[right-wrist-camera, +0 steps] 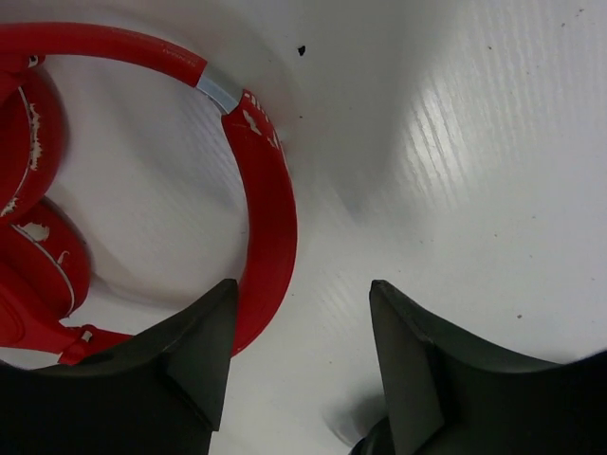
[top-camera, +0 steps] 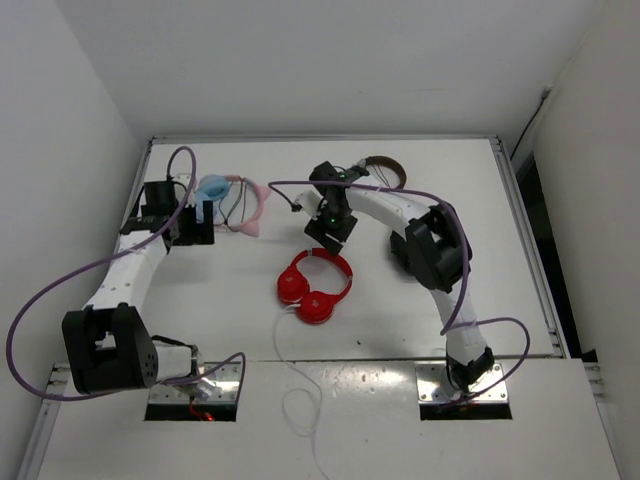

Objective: Wrap the headphones

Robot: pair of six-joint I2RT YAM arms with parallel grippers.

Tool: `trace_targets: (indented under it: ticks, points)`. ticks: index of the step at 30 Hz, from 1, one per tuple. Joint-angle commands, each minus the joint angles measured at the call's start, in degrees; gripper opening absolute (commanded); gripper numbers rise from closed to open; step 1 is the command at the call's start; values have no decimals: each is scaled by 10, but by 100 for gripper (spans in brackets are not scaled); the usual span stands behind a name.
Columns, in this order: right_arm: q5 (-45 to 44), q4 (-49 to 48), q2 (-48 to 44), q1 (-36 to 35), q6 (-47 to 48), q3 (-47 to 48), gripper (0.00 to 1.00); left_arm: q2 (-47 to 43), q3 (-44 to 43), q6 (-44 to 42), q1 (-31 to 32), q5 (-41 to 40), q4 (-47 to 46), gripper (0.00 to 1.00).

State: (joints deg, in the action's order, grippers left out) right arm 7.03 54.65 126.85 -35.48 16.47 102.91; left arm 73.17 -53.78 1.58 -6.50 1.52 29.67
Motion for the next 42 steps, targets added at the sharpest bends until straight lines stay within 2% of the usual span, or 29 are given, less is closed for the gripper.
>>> trace_targets:
  ticks: [1,17,22,27,30,31,34,39,42]
  points:
    - [18,17,12,-3,-5,23,58,-10,18,4,-12,21,-27,100]
    - [6,0,39,-26,-54,5,46,-8,34,-13,-24,7,-42,100]
    - [-22,-15,45,-32,-80,-14,37,-3,34,-18,-24,7,-47,100]
    - [-38,-26,50,-32,-92,-26,32,-3,34,-24,-24,-4,-47,100]
    - [-43,-37,55,-32,-97,-32,23,2,34,-35,-24,-4,-47,100]
    - [-50,-37,55,-32,-97,-32,16,2,34,-41,-24,2,-47,100]
    - [-55,-37,55,-37,-97,-37,0,2,34,-47,-24,2,-47,100]
    - [-50,-37,32,-31,-120,-28,0,-3,34,-61,-24,16,-52,100]
    - [-68,-37,-11,-20,-131,-28,0,-18,29,-73,-29,51,-58,98]
